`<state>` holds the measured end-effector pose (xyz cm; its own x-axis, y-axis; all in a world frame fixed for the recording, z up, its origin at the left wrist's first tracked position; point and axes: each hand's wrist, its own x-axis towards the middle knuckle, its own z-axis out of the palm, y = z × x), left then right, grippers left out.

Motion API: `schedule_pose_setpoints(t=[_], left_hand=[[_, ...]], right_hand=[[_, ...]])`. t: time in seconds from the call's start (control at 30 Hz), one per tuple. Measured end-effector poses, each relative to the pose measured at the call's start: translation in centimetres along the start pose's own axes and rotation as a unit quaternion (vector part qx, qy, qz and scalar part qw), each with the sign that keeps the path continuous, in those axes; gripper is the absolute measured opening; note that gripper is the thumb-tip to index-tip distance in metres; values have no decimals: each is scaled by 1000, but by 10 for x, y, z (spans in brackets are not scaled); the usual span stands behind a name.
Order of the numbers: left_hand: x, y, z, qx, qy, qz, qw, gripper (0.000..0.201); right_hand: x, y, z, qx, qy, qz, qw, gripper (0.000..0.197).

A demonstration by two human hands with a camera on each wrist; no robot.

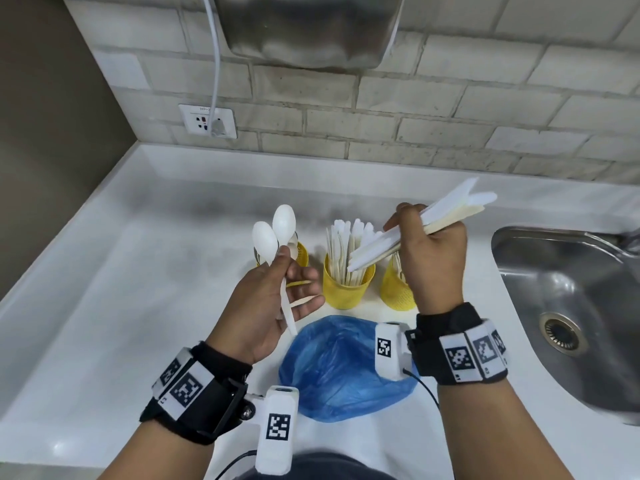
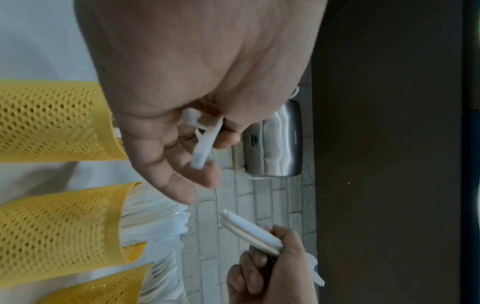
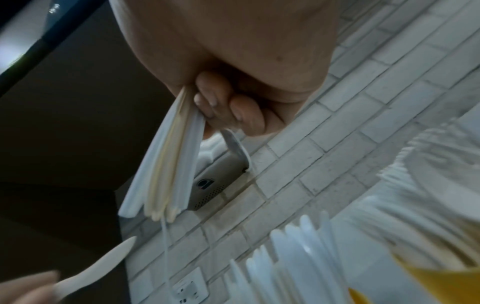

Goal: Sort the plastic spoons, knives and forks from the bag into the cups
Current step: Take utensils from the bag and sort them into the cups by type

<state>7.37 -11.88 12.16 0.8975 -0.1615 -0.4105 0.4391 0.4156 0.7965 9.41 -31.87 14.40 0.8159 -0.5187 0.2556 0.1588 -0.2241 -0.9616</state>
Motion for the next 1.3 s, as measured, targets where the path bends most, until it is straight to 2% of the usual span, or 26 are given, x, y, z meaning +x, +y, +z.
schedule_pose_setpoints(t=[0.07, 0.17, 0.43, 0.5, 0.7, 0.83, 1.07, 1.2, 1.3], left_hand=[[2, 0, -2, 14, 0, -3, 1000, 41], [4, 0, -3, 43, -14, 5, 999, 39], [2, -3, -1, 93, -46, 17, 994, 38], [2, -2, -1, 98, -47, 18, 994, 38], [1, -3, 0, 112, -48, 25, 992, 39], [0, -1, 1, 116, -52, 23, 992, 39], [-2, -1, 0, 127, -60, 29, 990, 40], [-2, -1, 2, 148, -71, 41, 986, 40], [-3, -1, 2, 163, -81, 52, 982, 39]], right_hand=[[7, 7, -8, -34, 23, -16, 999, 29], [14, 19, -13, -106, 23, -34, 993, 29], [5, 50, 7, -223, -46, -73, 971, 46], [2, 56, 14, -249, -57, -76, 964, 55], [-7, 67, 33, -311, -103, -44, 944, 64], [-14, 58, 37, -365, -141, -10, 920, 57], [-16, 70, 39, -377, -148, 5, 914, 51], [-17, 75, 40, -392, -168, -7, 904, 45], [-17, 77, 39, -390, -152, -47, 907, 35]])
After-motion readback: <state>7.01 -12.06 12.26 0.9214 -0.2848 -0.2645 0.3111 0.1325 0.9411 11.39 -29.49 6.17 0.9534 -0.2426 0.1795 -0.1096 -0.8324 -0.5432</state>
